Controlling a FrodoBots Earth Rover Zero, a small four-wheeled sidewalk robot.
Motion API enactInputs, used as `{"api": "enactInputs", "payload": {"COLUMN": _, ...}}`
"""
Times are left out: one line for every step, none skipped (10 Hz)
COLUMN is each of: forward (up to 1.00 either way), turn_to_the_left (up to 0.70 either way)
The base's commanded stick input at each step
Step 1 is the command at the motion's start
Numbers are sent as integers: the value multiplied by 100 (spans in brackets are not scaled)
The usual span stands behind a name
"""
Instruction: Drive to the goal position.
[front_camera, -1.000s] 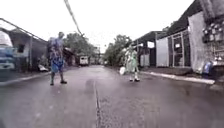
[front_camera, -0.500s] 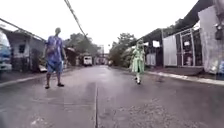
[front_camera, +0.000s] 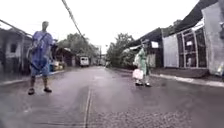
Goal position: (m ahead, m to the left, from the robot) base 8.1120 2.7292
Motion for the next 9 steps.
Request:
{"api": "enactInputs", "payload": {"forward": 100, "turn_to_the_left": 2}}
{"api": "enactInputs", "payload": {"forward": 100, "turn_to_the_left": 6}}
{"api": "enactInputs", "payload": {"forward": 100, "turn_to_the_left": 27}}
{"api": "enactInputs", "payload": {"forward": 100, "turn_to_the_left": 6}}
{"api": "enactInputs", "payload": {"forward": 100, "turn_to_the_left": 0}}
{"api": "enactInputs", "payload": {"forward": 100, "turn_to_the_left": 0}}
{"api": "enactInputs", "payload": {"forward": 100, "turn_to_the_left": 0}}
{"api": "enactInputs", "payload": {"forward": 100, "turn_to_the_left": 23}}
{"api": "enactInputs", "payload": {"forward": 100, "turn_to_the_left": 4}}
